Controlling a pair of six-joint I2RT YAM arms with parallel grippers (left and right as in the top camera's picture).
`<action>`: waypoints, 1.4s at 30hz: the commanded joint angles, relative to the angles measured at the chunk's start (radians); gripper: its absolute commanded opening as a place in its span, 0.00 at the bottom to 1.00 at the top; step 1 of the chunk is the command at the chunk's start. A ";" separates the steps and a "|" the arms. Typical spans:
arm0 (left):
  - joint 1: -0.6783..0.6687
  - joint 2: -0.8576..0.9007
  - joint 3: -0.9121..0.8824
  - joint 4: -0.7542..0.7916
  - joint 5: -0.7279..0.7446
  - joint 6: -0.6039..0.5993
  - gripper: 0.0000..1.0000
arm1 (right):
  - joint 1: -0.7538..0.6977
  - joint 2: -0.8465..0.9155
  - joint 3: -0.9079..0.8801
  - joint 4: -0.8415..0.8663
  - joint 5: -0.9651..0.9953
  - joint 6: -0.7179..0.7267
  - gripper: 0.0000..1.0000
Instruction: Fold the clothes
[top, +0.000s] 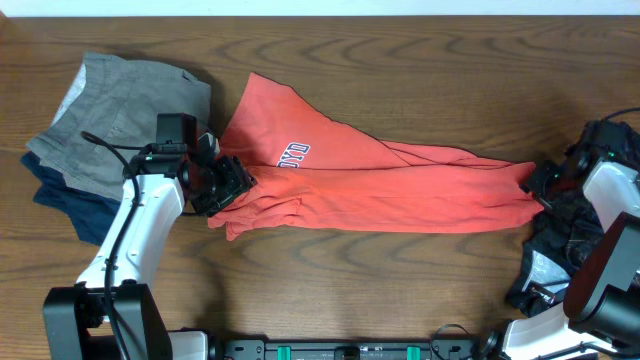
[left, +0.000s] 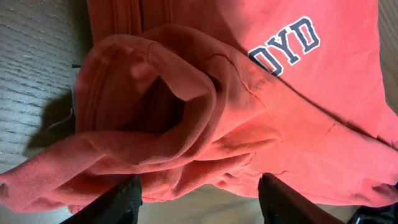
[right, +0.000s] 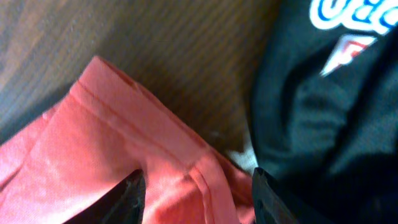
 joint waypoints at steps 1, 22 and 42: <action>0.004 0.003 -0.010 -0.002 -0.016 0.014 0.62 | -0.005 -0.003 -0.033 0.055 -0.037 0.014 0.54; 0.004 0.003 -0.010 -0.002 -0.016 0.013 0.62 | -0.040 -0.055 0.082 0.034 -0.115 -0.013 0.01; 0.004 0.003 -0.010 -0.003 -0.016 0.013 0.62 | -0.058 -0.076 0.092 -0.336 0.010 0.013 0.23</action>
